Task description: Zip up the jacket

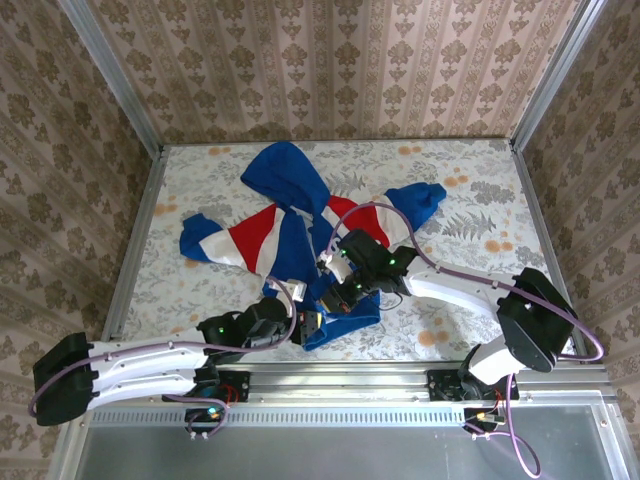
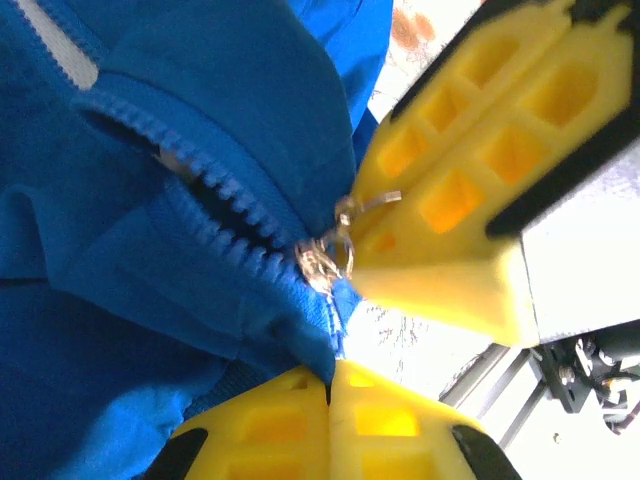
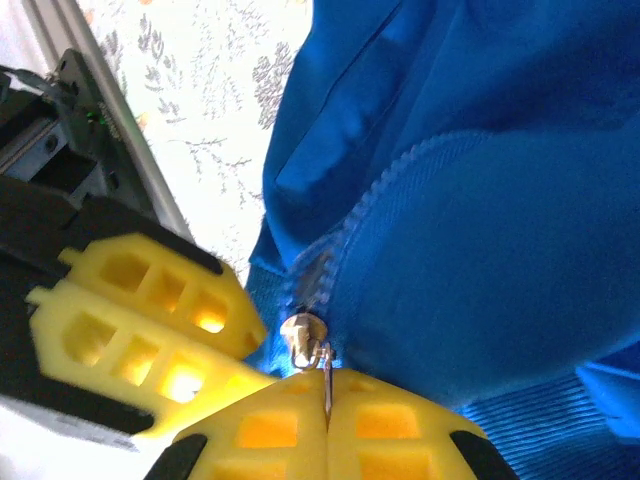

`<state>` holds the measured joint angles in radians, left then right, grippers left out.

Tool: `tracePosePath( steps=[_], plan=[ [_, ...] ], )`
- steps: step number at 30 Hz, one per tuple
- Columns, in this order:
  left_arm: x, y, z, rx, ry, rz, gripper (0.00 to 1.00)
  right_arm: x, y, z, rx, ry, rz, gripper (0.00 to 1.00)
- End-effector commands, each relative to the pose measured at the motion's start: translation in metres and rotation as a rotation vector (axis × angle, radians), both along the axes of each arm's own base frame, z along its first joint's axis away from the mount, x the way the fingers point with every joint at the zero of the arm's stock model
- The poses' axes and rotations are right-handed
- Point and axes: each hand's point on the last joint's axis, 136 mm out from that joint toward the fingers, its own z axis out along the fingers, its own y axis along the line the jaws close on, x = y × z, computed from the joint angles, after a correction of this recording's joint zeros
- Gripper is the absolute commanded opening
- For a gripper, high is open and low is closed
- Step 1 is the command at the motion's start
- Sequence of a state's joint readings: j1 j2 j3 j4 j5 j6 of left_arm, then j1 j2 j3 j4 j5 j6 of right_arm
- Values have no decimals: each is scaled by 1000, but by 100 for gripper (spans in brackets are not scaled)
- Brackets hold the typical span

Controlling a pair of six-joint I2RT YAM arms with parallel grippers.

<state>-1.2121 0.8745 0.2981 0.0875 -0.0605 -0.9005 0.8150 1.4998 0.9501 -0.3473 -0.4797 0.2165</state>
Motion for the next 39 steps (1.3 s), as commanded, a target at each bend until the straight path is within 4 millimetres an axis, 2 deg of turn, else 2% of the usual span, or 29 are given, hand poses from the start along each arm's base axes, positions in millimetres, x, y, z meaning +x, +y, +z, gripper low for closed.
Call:
tracePosePath(
  steps=[1, 8, 16, 28, 39],
  plan=[
    [-28, 6, -13, 81, 55, -130, 0, 42, 13, 51, 113, -184, -69, 0],
    [-36, 14, -1, 60, 42, -168, 0, 44, 22, 53, 135, -177, -42, 0],
    [-52, 21, 5, 84, 68, -250, 0, 72, 20, 79, 162, -238, -99, 0],
    [-58, 32, 8, 170, 89, -284, 0, 112, -7, 84, 128, -235, -203, 0],
    [-60, 29, 6, 178, 109, -297, 0, 171, -33, 107, 137, -307, -315, 0]
  ],
)
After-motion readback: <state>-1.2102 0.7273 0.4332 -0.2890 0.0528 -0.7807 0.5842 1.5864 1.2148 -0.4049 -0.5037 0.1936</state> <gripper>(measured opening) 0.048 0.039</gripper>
